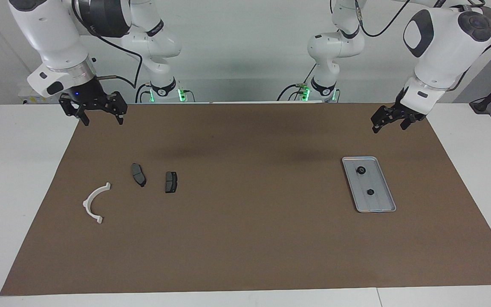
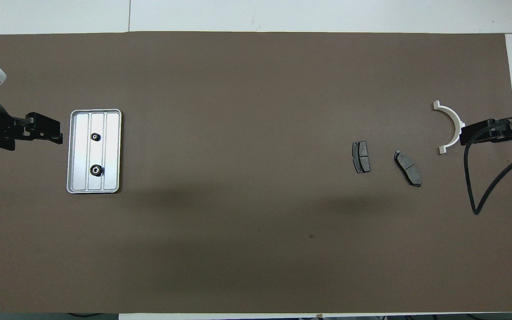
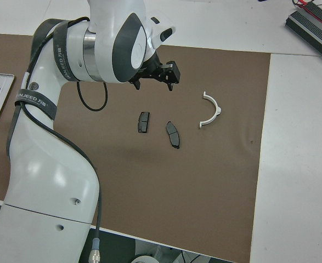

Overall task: Place bearing gear from tray to pile
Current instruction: 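Reach the left gripper toward the black gear on the silver tray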

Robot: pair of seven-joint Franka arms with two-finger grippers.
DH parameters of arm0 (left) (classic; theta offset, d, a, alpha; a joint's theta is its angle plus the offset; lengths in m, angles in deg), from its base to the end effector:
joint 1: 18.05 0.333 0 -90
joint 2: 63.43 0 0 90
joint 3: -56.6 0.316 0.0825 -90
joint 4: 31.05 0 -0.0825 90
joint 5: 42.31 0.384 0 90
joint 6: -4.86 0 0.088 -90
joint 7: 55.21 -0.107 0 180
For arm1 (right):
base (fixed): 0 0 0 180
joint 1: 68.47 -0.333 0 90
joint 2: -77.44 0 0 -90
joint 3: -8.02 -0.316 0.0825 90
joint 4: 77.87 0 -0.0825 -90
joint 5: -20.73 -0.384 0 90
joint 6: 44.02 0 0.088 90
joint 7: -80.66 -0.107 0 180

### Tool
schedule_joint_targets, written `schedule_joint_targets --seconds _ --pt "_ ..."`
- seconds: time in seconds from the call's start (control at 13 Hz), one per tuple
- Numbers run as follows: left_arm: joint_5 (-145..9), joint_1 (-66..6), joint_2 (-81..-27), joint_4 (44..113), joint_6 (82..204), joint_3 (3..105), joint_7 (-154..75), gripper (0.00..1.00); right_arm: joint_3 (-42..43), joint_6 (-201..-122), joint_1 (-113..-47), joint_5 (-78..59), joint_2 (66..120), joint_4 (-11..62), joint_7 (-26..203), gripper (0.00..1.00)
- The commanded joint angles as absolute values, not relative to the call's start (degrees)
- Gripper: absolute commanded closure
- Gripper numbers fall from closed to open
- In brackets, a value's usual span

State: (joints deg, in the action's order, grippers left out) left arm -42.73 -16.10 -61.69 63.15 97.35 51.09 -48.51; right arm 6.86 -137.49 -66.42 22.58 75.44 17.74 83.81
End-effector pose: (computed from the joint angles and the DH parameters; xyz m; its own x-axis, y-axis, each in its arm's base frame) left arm 0.5628 -0.0350 0.5766 0.9966 0.0551 -0.0608 0.0554 -0.9985 0.0031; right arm 0.5475 -0.0116 0.6027 0.9991 0.0413 -0.0043 0.0415 -0.9986 0.0327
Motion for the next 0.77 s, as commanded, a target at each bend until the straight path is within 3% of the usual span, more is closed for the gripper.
schedule_joint_targets --seconds 0.0,0.69 --pt "-43.19 -15.94 -61.76 62.38 96.53 50.89 -49.24 0.00 6.35 -139.12 -65.48 22.58 74.63 18.90 84.44 0.00" --pt "-43.19 -16.03 -61.85 62.56 96.89 51.15 -48.80 0.00 6.35 -139.12 -65.30 22.58 74.72 18.90 84.71 0.00"
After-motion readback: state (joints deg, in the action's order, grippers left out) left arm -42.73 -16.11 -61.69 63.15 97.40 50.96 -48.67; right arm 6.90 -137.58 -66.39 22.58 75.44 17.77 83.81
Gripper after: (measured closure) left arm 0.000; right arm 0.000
